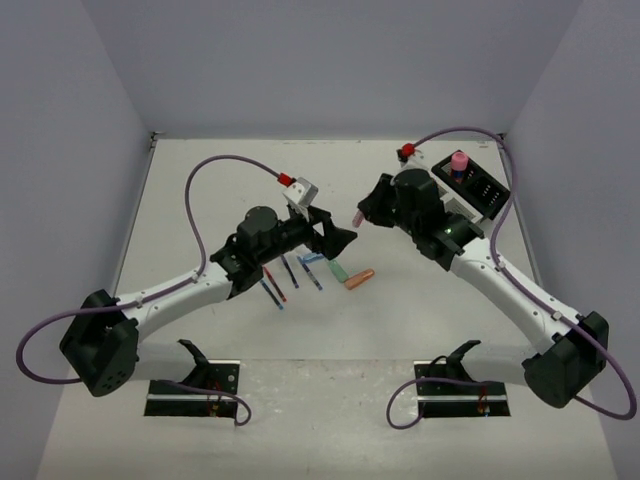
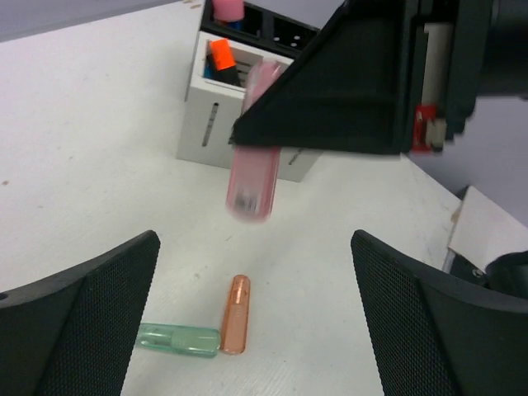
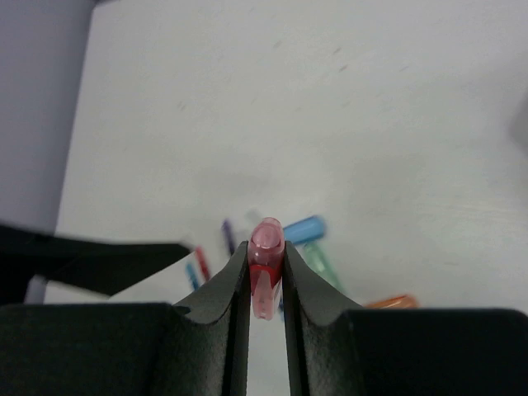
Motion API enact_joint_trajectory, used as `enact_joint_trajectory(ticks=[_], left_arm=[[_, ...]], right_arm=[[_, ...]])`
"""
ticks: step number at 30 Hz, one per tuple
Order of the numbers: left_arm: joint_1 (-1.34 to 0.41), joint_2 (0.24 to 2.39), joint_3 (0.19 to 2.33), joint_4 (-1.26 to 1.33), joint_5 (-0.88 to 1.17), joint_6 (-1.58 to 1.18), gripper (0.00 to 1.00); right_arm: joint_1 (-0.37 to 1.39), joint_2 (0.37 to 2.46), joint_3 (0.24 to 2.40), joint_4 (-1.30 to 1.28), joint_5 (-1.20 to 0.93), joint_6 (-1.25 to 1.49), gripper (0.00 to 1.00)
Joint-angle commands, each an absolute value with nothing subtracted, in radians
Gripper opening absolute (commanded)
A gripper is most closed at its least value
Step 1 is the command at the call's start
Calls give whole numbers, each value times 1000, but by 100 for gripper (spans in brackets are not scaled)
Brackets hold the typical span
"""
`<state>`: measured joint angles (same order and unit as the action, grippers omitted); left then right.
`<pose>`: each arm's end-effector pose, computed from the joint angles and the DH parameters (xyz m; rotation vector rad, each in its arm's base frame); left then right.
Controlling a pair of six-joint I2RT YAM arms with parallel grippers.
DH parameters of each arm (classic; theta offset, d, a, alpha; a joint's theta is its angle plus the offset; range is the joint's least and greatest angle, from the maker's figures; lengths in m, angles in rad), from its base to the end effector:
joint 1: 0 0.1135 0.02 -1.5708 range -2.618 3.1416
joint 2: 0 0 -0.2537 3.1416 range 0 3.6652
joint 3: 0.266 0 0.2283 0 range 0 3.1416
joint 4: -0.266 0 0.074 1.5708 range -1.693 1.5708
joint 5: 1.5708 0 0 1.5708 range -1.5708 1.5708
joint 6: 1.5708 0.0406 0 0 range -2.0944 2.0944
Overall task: Sort the stationery into containers
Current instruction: Place the stationery in the storage box.
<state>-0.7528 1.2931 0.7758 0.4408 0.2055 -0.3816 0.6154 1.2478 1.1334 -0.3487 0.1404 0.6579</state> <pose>0.2023 -0.2009 0.2920 0.4851 1.6817 -1.0186 0.2216 0.1497 0.3375 0.1353 2.0884 0.6505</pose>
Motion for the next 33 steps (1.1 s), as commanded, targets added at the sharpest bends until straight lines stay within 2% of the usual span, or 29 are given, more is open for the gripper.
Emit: enact_joint_trajectory(ticks=[1, 5, 8, 14, 20, 22, 24, 25, 27, 31, 33], left_arm=[[-754, 1231, 838, 177, -68, -433, 100], [-753, 1180, 819, 4, -162, -513, 100], [-753, 1135, 815, -116, -151, -534, 100], [-755, 949, 773, -276, -124, -582, 100], [-755, 812, 756, -346, -118, -591, 100], [-755, 807, 755, -361, -124, -584, 100], [-755, 813, 753, -367, -128, -579, 100], [-754, 820, 753, -368, -129, -577, 100], [-754, 838, 751, -368, -131, -575, 100], [-755, 886, 744, -356, -125, -570, 100], [-755, 929, 747, -334, -96, -556, 100]], right_arm=[[393, 1209, 1168, -362, 346, 594, 0], [209, 1267, 1213, -360, 544, 563, 0], [102, 1354, 1243, -289, 743, 494, 0], [-40, 1533, 1316, -164, 761, 381, 0], [-64, 1628, 1323, -152, 740, 409, 1], [-63, 1646, 1324, -152, 716, 407, 12], [-63, 1647, 1327, -171, 697, 421, 52], [-63, 1641, 1329, -177, 679, 425, 59], [-64, 1625, 1333, -178, 641, 423, 61], [-62, 1597, 1377, -244, 601, 434, 72], [-52, 1558, 1386, -286, 551, 453, 73]])
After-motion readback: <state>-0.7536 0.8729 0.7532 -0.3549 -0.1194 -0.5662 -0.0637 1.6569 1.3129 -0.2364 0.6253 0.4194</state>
